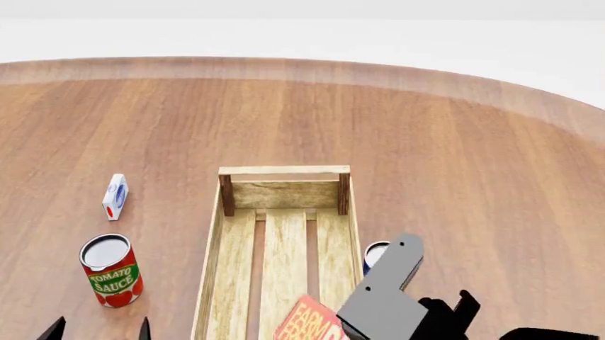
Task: Pick up the butter and put it in the tray.
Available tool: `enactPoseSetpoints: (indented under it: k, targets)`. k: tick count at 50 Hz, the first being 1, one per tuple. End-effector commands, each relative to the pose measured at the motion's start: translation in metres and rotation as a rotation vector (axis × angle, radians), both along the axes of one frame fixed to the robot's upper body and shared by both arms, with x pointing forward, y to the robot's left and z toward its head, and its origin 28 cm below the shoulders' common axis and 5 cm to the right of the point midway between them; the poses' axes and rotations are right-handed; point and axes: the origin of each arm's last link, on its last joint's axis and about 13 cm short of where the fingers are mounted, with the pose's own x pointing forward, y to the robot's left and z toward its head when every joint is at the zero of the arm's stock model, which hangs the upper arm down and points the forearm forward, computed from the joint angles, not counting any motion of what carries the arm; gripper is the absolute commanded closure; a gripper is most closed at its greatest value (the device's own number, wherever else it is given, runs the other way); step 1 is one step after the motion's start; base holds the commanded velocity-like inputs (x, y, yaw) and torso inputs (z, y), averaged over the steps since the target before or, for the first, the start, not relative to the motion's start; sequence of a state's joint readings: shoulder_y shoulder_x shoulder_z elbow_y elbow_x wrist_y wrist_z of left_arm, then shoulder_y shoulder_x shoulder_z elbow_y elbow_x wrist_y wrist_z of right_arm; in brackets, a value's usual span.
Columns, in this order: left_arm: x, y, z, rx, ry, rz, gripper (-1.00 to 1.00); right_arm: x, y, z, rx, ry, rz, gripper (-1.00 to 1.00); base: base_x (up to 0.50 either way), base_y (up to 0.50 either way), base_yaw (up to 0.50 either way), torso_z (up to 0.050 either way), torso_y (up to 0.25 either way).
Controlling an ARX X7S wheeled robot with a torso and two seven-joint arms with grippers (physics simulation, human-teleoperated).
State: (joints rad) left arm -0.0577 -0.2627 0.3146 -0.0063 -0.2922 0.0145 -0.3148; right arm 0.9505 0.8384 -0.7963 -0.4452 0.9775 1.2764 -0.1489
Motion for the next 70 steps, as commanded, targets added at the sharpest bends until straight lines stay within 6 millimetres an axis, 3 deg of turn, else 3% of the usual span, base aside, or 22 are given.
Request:
enactPoseSetpoints:
  k: [1, 19, 23, 32, 40, 60, 70]
  targets:
    - [-0.001, 0.0, 0.0, -0.001, -0.001, 0.0, -1.0, 0.015, -0.006, 0.007, 0.057, -0.058, -0.081, 1.0, 0.0, 0.0, 0.0, 0.0, 0.0]
    - [0.0, 0.0, 0.001, -0.001, -0.003, 0.0, -1.0, 0.044, 0.007, 0.012, 0.231, -0.131, -0.175, 1.0, 0.0, 0.0, 0.0, 0.0, 0.001]
    - [-0.001, 0.0, 0.001, 0.001, -0.004, -0.003, -1.0, 0.061, 0.01, 0.016, 0.308, -0.161, -0.265, 1.0, 0.0, 0.0, 0.0, 0.004, 0.003]
    - [0.0, 0.0, 0.002, 0.0, -0.005, -0.002, -1.0, 0.089, 0.018, 0.007, 0.363, -0.176, -0.378, 1.0, 0.0, 0.0, 0.0, 0.0, 0.001]
    - [-0.002, 0.001, 0.002, -0.002, -0.007, -0.002, -1.0, 0.114, 0.027, -0.004, 0.374, -0.17, -0.456, 1.0, 0.0, 0.0, 0.0, 0.0, 0.001]
    - [-0.003, 0.0, 0.001, 0.0, -0.006, -0.001, -1.0, 0.127, 0.051, -0.046, 0.337, -0.09, -0.423, 1.0, 0.0, 0.0, 0.0, 0.001, 0.001]
    - [-0.003, 0.0, 0.001, 0.001, -0.007, -0.005, -1.0, 0.132, 0.054, -0.066, 0.322, -0.043, -0.431, 1.0, 0.0, 0.0, 0.0, 0.0, 0.001]
